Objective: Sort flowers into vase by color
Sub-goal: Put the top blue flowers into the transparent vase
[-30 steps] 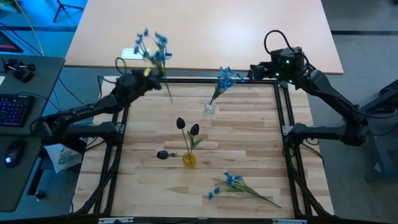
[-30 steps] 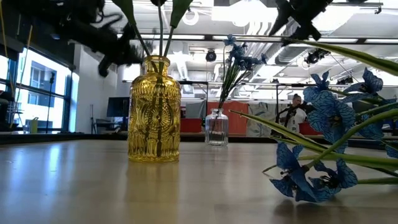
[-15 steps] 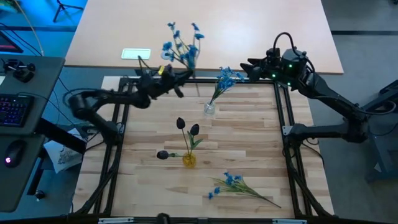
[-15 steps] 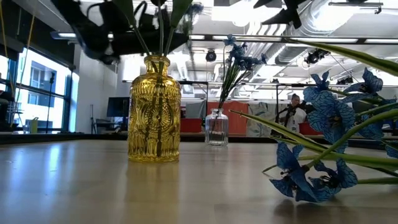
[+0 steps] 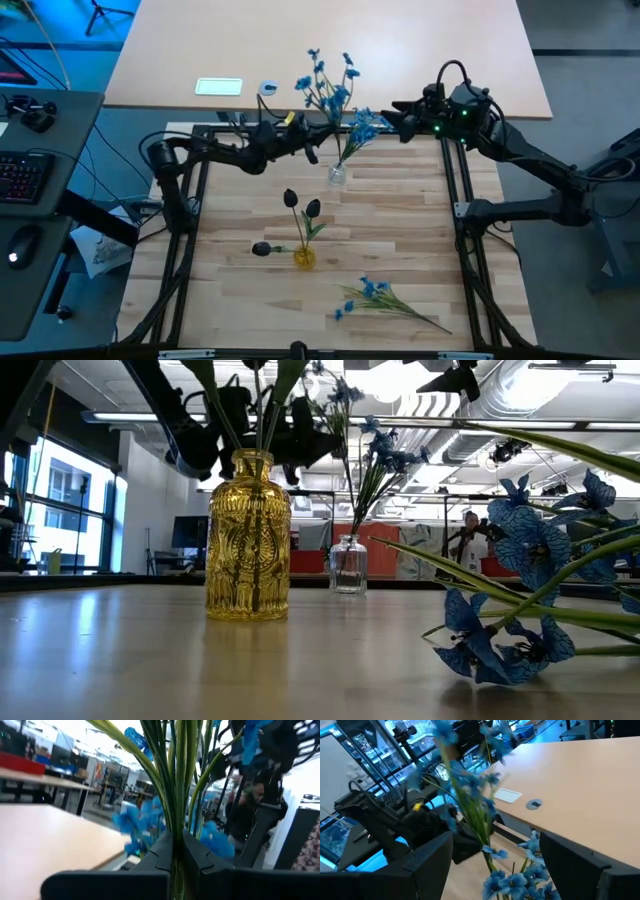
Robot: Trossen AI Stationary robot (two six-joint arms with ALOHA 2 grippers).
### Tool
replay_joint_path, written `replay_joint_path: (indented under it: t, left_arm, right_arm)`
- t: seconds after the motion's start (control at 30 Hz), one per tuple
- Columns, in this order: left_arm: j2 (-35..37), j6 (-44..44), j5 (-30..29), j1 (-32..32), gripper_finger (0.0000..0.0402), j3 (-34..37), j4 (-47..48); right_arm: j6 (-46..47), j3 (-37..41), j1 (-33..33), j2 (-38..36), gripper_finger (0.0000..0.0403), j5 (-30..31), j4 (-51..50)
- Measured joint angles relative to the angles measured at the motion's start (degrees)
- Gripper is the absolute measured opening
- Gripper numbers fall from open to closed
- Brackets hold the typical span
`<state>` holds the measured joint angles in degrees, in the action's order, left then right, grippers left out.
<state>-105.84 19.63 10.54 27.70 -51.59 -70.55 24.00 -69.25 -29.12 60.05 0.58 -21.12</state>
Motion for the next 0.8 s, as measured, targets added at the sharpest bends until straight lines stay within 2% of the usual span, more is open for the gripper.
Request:
replay_joint_path:
  t: [0.33,0.53,0.8]
  left_arm:
    - [-1.3,-5.2,-2.6,-0.9,0.0000,0.0,0.8]
    - [-1.3,-11.1,-2.8,-0.9,0.0000,0.0,5.7]
    - [-1.3,-11.3,-3.6,-0.9,0.0000,0.0,6.5]
  right_arm:
    - [-0.9,0.0,0.0,0.0,0.0293,0.2,-0.2]
    - [-1.1,0.0,0.0,0.0,0.0293,0.2,-0.3]
    - [-2.0,0.0,0.0,0.0,0.0293,0.2,-0.5]
